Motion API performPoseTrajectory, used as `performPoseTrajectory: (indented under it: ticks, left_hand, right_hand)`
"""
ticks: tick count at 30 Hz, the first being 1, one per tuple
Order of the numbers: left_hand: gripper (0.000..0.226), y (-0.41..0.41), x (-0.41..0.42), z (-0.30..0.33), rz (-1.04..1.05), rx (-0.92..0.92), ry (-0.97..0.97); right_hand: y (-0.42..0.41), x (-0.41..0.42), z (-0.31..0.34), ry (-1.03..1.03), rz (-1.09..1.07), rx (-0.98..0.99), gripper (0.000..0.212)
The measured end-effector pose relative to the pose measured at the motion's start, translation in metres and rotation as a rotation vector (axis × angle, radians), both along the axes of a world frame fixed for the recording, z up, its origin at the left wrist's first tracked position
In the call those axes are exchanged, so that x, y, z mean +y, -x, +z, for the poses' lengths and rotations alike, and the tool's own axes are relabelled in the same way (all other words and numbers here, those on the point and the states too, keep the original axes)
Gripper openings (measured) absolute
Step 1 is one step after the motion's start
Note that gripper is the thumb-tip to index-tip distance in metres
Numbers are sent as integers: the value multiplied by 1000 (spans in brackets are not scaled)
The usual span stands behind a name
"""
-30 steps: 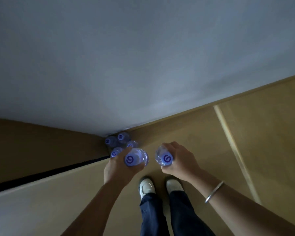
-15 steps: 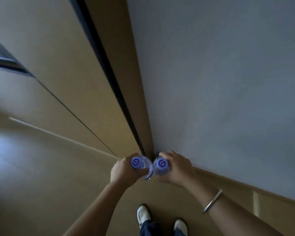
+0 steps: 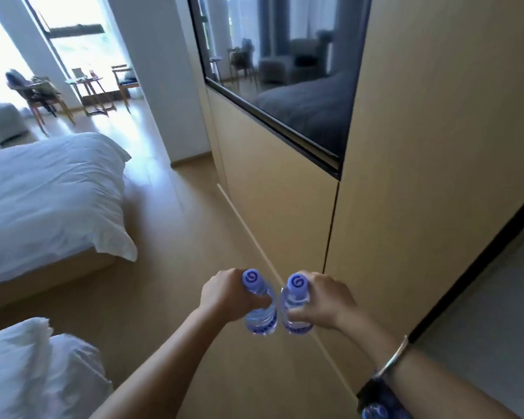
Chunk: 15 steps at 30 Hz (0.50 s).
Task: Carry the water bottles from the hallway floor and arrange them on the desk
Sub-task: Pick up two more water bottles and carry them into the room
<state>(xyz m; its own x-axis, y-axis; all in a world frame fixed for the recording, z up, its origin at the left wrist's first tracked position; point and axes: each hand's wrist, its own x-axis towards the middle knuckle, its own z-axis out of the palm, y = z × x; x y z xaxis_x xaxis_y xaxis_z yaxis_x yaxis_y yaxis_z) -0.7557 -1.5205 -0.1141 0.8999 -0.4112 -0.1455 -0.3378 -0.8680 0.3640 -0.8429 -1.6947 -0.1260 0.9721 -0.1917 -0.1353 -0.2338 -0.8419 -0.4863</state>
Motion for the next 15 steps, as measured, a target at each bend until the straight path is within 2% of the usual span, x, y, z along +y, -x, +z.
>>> performPoseTrajectory:
  ticks: [7, 15]
  left_hand:
    - [35, -84, 72, 43, 171, -113, 12]
    - [39, -155, 131, 59, 298, -118, 21]
  right_hand:
    - [-116, 59, 43, 36, 175, -56, 45]
    - [-213, 104, 63, -38, 245, -71, 34]
